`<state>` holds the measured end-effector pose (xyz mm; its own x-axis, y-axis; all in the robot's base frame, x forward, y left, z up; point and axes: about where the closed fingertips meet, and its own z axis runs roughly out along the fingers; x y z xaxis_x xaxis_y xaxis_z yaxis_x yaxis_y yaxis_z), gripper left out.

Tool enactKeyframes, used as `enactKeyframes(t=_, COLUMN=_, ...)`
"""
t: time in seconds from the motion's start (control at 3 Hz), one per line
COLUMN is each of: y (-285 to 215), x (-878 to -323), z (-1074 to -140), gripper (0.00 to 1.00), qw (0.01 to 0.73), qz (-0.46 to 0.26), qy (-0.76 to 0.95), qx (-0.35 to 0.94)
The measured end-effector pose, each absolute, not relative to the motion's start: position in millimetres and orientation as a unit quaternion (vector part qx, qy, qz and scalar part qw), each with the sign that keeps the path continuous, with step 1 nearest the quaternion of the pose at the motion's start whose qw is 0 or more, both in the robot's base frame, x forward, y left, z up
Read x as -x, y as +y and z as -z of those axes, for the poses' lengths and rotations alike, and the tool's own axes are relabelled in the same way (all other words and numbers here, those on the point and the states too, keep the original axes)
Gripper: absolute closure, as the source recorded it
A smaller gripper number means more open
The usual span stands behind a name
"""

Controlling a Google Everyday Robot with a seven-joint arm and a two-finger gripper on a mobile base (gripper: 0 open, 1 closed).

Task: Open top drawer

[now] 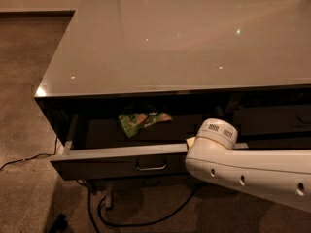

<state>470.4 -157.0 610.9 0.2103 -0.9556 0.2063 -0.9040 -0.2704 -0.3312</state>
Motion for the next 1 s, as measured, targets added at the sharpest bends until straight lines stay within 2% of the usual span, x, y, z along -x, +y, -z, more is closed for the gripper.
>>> enactKeyframes(t=0.33, y=-157.6, x=-469.8, z=-614.8, gripper=1.00, qw=0.068, qz=0.187, qy=0.600, qx=0.775)
enactKeyframes(t=0.67, y=-158.2, x=-467.4, z=-618.1, gripper=0.82, qw=0.065, qz=0.190, qy=0.602, qx=0.773)
enactKeyframes(t=1.0, y=-158.9, x=-462.2, z=-619.1, gripper=0.58, qw=0.060, qz=0.190, qy=0.607, qx=0.770)
